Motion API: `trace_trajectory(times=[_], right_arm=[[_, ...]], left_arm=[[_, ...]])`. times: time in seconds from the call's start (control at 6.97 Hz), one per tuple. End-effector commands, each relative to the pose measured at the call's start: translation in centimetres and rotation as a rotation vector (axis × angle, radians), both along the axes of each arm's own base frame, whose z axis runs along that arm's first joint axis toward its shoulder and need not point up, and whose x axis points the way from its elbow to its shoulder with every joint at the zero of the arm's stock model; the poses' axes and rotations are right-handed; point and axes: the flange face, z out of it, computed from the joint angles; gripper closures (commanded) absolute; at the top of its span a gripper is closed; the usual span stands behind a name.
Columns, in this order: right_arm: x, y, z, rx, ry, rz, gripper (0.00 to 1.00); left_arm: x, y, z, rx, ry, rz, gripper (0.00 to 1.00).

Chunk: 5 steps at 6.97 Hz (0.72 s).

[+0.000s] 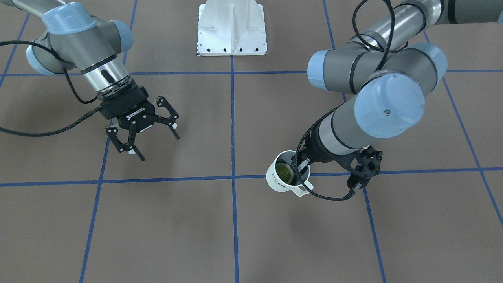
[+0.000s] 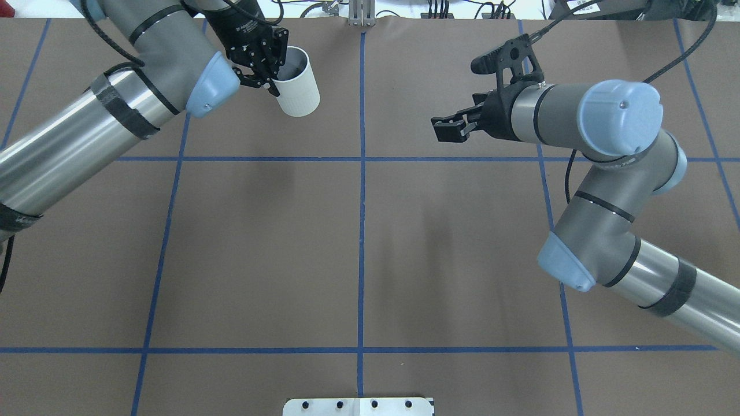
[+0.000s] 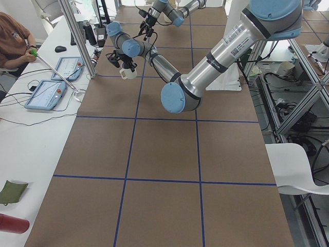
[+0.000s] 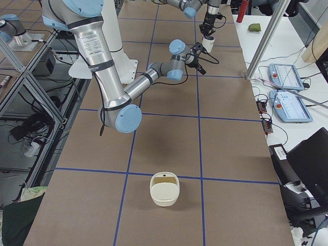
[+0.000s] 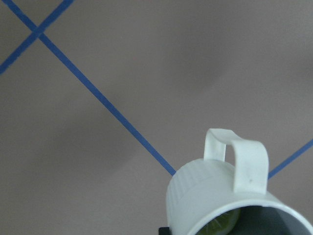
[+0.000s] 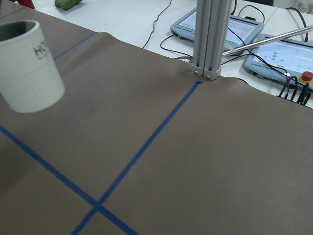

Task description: Left arm hands cup to right arm to dump lemon

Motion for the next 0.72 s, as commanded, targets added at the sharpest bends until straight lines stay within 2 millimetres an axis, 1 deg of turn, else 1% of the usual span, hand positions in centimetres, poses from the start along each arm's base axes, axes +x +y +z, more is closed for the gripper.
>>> trace_trajectory(times=[0.0,0.14,0.29,0.43,0.57], right_arm=[[-3.6,3.1,-3.1,0.054,-0.041,-0.008,0.02],[-4.5,3.7,-4.1,0.066,-0.052,-0.004,0.02],[-6.0,5.0,-4.5,0.078,-0.049,0.019,0.02],[-6.8,5.6,-4.3,0.08,-0.044,0.024,0.02],[-7.2,5.8,-4.6,0.081,-0.047,0.026,0.02]], left_arm=[[1.8,-0.7,-2.7,-0.024,0.007,-0.001,1.0],[2.0,-0.6,-2.8,-0.026,0.01,0.003,1.0],[2.4,0.0,-3.6,-0.051,0.049,0.042,1.0],[2.6,0.5,-4.2,-0.068,0.081,0.073,1.0],[4.2,1.8,-4.5,-0.078,0.099,0.111,1.0]])
